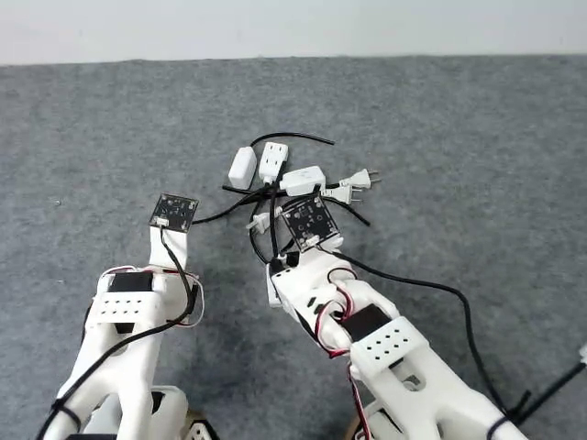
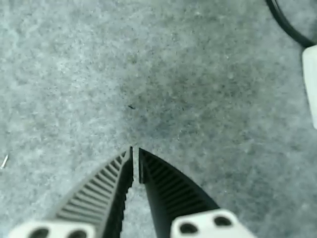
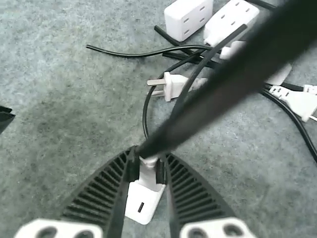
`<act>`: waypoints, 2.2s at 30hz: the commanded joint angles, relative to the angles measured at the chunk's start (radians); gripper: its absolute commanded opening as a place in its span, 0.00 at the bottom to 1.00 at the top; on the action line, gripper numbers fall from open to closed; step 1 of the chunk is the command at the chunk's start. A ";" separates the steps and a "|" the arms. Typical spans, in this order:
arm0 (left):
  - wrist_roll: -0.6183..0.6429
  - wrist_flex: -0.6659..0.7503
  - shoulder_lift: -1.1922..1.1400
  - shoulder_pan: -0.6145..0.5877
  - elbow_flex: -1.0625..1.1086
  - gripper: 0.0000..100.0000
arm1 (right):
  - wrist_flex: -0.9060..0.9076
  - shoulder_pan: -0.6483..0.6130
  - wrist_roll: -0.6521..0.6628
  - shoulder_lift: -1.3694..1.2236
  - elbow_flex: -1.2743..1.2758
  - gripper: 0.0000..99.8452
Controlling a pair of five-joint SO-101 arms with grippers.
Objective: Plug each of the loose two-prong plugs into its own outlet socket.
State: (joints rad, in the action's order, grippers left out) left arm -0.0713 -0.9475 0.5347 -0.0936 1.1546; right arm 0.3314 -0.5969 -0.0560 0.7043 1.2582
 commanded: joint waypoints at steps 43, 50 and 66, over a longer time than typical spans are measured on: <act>-0.011 0.018 0.025 0.025 -0.028 0.02 | -0.056 -0.019 0.008 -0.114 -0.095 0.01; -0.011 0.018 0.025 0.025 -0.028 0.02 | 0.010 -0.021 0.017 -0.128 -0.120 0.01; -0.011 0.018 0.025 0.025 -0.028 0.02 | 0.147 -0.025 0.176 -0.217 -0.183 0.01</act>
State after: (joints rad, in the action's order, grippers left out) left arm -0.0713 -0.9475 0.5347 -0.0767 1.1546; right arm 0.4864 -0.6091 0.1051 0.5278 1.1155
